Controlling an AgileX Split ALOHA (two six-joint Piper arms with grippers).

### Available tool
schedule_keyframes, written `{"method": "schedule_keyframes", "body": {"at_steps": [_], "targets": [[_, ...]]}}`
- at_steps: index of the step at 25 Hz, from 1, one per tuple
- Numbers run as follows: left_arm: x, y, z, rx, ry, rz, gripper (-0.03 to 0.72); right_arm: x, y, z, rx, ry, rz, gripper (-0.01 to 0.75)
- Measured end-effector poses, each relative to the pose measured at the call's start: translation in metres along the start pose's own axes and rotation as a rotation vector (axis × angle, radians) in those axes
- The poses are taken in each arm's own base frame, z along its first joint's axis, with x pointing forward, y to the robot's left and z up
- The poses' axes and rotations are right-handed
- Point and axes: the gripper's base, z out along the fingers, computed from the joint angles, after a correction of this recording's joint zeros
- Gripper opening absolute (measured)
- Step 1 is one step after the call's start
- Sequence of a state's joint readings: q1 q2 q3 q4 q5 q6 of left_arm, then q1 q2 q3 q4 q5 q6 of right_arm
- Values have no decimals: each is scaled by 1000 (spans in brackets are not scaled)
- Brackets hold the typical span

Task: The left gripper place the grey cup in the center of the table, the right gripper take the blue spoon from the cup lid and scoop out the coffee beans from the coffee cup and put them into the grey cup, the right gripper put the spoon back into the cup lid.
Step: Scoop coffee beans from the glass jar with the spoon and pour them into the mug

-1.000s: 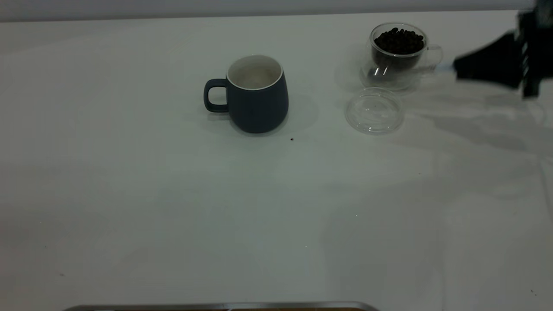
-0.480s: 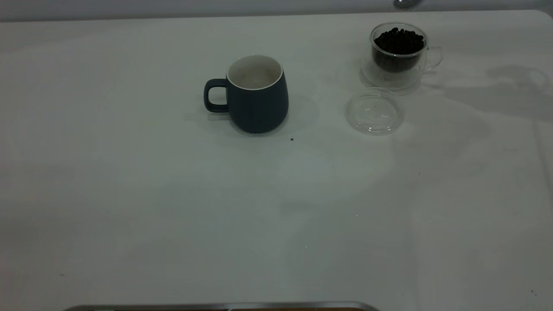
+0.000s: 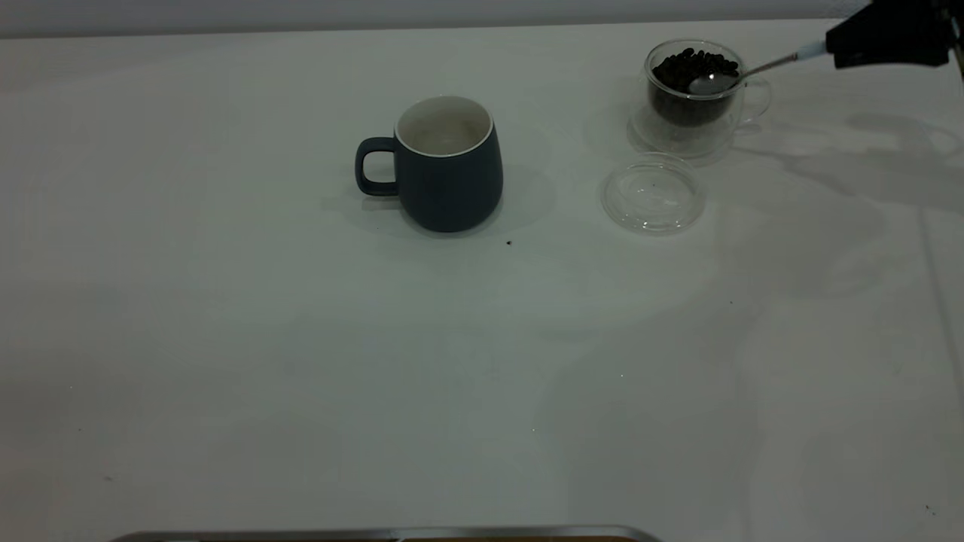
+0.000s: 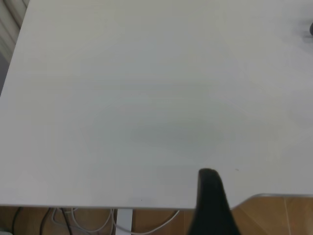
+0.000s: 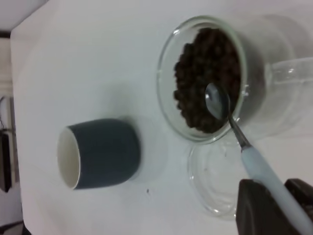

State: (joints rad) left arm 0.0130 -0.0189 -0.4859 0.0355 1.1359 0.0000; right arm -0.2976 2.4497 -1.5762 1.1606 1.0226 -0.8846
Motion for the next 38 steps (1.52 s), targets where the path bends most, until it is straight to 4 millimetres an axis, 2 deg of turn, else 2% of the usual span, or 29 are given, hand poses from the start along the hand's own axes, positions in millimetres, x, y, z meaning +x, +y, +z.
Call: {"method": "schedule_keyframes", "body": {"at_steps": [4,10,15,27,38], "targets": [[0,0,0,0,0,0,590,-1,1,5,8,-7,0,103],[0,0,0,0,0,0,590,2,9,22,24,5,-16,103],[0,0,0,0,0,0,590,6,6,33,15,18,14,103],[0,0,0,0,0,0,590,4,-3,22,-7,-5,65,103],[0,0,0,0,0,0,590,1,-18,1,-42,-38,116,103]]}}
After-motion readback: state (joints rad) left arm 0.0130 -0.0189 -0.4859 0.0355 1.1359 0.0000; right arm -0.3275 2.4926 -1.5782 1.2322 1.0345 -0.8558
